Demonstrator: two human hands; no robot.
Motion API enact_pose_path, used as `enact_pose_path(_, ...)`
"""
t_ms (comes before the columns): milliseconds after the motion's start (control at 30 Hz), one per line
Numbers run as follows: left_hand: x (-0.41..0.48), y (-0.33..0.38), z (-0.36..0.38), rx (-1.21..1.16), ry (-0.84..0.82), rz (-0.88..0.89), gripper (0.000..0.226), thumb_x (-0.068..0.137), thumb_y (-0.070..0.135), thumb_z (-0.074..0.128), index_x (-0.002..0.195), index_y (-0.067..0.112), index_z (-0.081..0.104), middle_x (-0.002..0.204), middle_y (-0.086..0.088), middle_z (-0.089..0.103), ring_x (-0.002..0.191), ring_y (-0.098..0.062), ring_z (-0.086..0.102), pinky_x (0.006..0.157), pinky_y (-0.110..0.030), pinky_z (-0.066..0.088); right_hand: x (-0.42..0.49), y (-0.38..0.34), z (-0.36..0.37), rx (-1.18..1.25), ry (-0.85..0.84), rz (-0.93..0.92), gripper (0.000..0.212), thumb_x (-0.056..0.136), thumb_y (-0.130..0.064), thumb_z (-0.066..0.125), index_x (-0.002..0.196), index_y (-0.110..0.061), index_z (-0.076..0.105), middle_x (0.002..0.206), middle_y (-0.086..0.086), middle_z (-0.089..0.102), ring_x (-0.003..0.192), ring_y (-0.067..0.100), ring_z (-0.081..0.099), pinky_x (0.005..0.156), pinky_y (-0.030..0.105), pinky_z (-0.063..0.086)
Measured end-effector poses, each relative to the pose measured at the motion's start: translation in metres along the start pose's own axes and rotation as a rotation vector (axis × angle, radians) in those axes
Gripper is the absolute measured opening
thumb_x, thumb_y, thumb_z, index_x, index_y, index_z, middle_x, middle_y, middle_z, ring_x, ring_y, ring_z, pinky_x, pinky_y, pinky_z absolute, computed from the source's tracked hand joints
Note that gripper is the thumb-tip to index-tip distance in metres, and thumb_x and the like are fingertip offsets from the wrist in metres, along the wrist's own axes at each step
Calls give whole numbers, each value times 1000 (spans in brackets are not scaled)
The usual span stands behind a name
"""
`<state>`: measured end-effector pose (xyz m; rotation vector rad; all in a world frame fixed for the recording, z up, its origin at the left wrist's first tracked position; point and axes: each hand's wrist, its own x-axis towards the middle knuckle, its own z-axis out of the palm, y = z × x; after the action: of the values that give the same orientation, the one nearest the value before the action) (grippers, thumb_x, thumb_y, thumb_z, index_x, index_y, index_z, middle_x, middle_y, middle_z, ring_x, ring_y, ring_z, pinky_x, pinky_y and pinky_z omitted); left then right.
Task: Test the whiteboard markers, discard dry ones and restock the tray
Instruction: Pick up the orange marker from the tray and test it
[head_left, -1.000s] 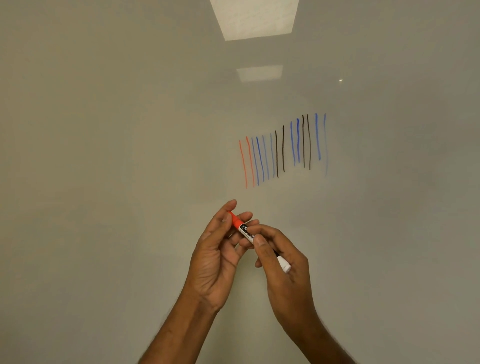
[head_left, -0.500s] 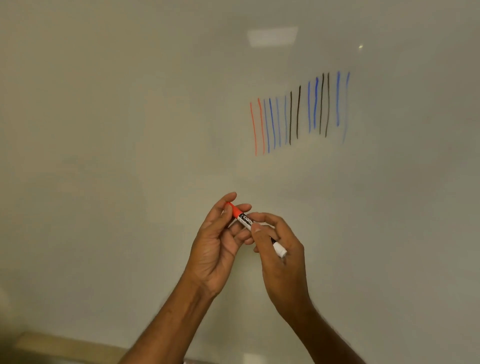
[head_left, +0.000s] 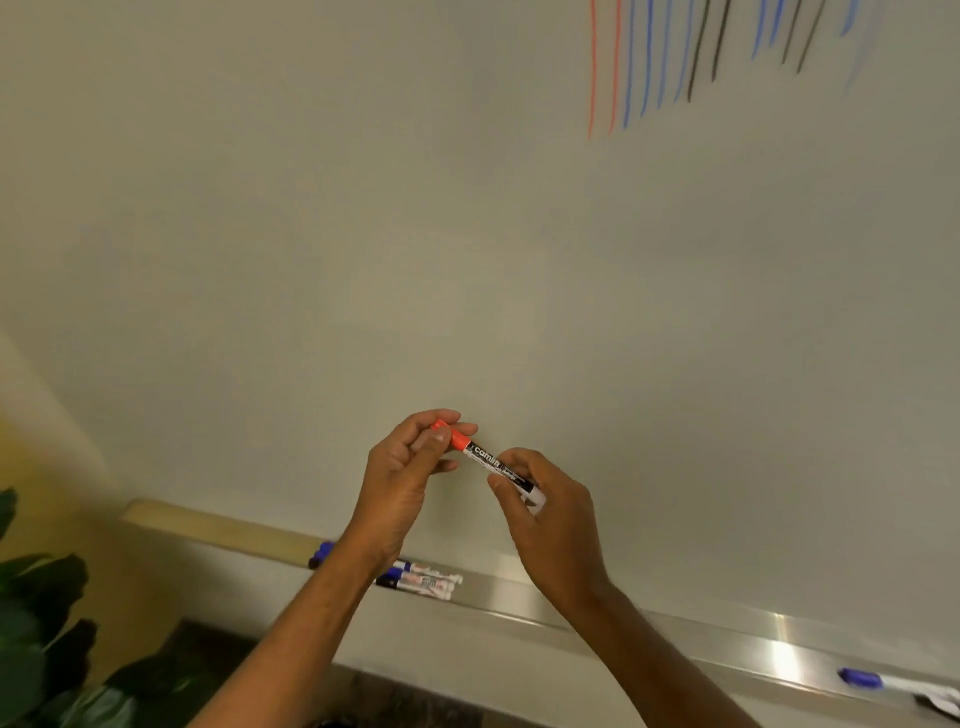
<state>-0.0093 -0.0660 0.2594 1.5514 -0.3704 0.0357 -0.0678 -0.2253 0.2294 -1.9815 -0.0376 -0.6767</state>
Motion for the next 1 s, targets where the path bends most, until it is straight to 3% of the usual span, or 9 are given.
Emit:
enact_pose_path(100, -11, -35, -14, 105, 27, -39, 26, 105, 24, 52, 126, 19, 67, 118, 2, 75, 116, -16, 67, 102, -42, 54, -12, 26, 21, -95, -21, 10, 15, 94, -32, 63, 109, -26, 66, 95, -16, 67, 89, 6, 63, 79, 18, 51)
enact_pose_path(233, -24, -86, -33, 286, 89, -56, 37, 102, 40, 51, 137, 32, 59, 137, 15, 63, 129, 0, 56, 113, -34, 46, -30, 63, 45, -185, -38, 49, 18, 93, -29, 64, 111, -24, 66, 98, -15, 65, 90, 7, 62, 83, 18, 51)
enact_pose_path(367, -37, -148, -49, 635, 49, -3, 43, 106, 41, 42, 149, 38, 43, 161, 15, 35, 153, -2, 19, 124, -33, 19, -50, 113, 63, -318, -80, 74, 16, 93, -26, 65, 109, -22, 67, 98, -12, 66, 87, 9, 60, 81, 28, 53)
enact_pose_path(433, -42, -180, -53, 788, 20, 33, 46, 108, 33, 43, 154, 31, 37, 165, 11, 24, 156, -1, 2, 124, -30, 7, -60, 135, 70, -388, -113, 94, 15, 93, -23, 65, 107, -22, 67, 99, -9, 67, 87, 11, 60, 80, 30, 53)
enact_pose_path(500, -47, -205, -54, 869, -11, 42, 48, 109, 28, 45, 156, 23, 36, 167, 3, 19, 156, -2, -5, 125, -34, 5, -68, 158, 75, -460, -146, 101, 15, 91, -19, 68, 105, -21, 67, 99, -7, 69, 86, 14, 62, 78, 30, 51)
enact_pose_path(600, -54, -237, -53, 983, -87, 20, 54, 110, 42, 30, 158, 18, 32, 168, -3, 15, 158, -12, -6, 128, -44, 8, -76, 189, 82, -537, -215, 142, 16, 89, -17, 69, 105, -21, 68, 98, -4, 70, 86, 19, 64, 78, 31, 48)
enact_pose_path(733, -62, -266, -51, 1091, -182, -42, 80, 102, 61, -3, 159, 15, 27, 170, -8, 13, 158, -21, -3, 127, -42, 4, -81, 223, 90, -580, -306, 223, 20, 96, -25, 60, 114, -22, 67, 110, -3, 70, 99, 17, 63, 91, 30, 45)
enact_pose_path(1000, -65, -298, -43, 1101, -241, -144, 92, 92, 70, -17, 162, 20, 13, 169, -2, 1, 157, -20, -11, 125, -39, -8, -82, 257, 109, -659, -424, 270, 23, 100, -29, 51, 119, -24, 63, 121, -4, 65, 111, 17, 57, 99, 30, 38)
